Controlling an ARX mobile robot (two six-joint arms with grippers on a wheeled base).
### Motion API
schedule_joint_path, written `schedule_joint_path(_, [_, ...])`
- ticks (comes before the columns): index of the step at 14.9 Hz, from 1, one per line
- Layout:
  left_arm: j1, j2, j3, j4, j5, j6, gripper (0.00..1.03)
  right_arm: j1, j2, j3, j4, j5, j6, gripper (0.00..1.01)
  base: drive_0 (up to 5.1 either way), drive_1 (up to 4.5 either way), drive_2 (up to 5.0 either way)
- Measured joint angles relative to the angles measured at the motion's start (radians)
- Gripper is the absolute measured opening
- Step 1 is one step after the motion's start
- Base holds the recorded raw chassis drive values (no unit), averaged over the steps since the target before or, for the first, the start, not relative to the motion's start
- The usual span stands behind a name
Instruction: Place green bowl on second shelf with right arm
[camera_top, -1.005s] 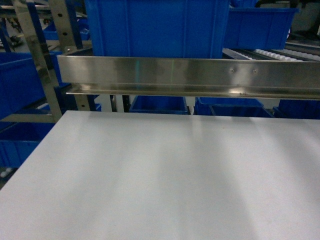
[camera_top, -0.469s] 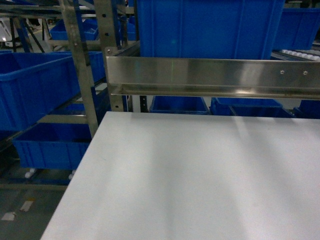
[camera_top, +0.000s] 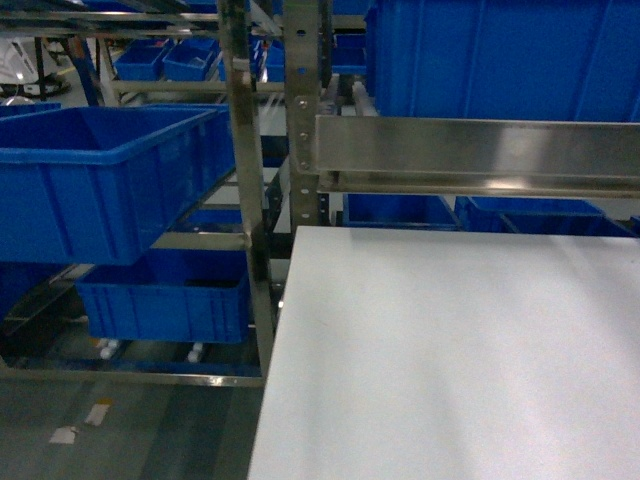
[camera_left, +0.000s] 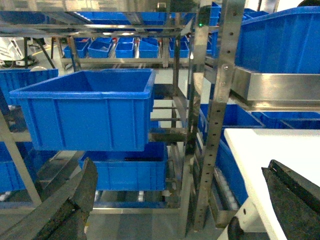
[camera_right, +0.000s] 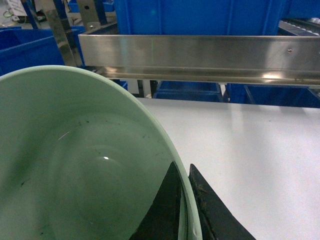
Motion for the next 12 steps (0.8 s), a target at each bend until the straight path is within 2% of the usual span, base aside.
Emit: schedule_joint_path(12, [0.0, 0.0, 0.0, -0.002, 0.0, 0.0, 0.98, 0.0, 0.0, 0.0, -0.001, 0.0, 0.0, 0.02, -5.0, 2.5, 2.5])
